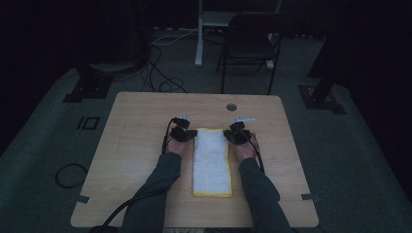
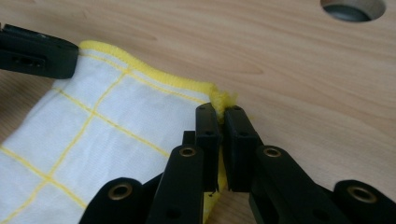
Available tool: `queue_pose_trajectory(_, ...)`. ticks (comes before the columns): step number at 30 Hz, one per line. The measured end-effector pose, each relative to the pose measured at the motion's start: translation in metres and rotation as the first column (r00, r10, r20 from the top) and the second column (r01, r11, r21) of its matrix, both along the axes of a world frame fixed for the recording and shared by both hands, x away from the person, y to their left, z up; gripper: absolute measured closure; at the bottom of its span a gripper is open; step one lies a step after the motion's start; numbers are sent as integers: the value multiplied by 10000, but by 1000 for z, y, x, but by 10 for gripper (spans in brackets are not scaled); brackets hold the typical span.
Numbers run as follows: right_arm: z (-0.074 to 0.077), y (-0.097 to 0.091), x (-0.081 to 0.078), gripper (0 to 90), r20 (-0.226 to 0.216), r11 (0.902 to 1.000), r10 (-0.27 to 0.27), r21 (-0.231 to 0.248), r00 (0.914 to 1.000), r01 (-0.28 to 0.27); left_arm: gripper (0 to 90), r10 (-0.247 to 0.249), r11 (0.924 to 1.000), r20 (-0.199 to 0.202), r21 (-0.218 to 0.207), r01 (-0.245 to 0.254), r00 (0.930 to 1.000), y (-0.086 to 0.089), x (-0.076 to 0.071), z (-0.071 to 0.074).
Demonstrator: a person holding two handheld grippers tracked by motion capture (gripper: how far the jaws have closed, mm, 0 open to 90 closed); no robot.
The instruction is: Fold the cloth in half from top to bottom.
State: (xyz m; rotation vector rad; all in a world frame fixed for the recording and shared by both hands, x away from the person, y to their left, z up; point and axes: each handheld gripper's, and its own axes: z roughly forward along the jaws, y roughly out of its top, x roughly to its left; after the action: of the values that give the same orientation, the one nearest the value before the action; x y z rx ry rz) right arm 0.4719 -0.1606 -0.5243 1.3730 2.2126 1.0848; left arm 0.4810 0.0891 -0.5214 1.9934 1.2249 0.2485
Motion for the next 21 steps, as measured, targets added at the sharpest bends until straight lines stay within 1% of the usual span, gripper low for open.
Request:
queue_pose_trajectory(3, 3, -1, -1, 863, 127, 10000, -11, 21, 9999, 11, 894, -24, 9999, 104, -115, 25, 9999, 1, 0, 3)
queue_pose_trajectory(4, 6, -2, -1, 865, 226, 10000, -17, 63, 9997, 15, 894, -10, 9997, 148, -260, 14, 9999, 1, 0, 5)
queue_pose_trajectory(7, 9, -3, -1, 868, 318, 9999, -22, 163, 9995, 17, 895, -4, 9994, 228, -347, 12, 9997, 2, 0, 8)
queue_pose_trajectory(11, 13, -5, -2, 869, 393, 9992, -130, 373, 9991, 115, 895, -35, 9990, 488, -435, 57, 9988, 1, -1, 16)
queue_pose_trajectory(14, 18, -7, -3, 870, 501, 9987, -198, 474, 9985, 175, 895, -22, 9983, 669, -588, 61, 9978, 0, -2, 22)
queue_pose_trajectory(21, 27, -9, -4, 869, 756, 9987, -160, 501, 9970, 122, 895, -62, 9979, 913, -642, 121, 9958, 0, -3, 32)
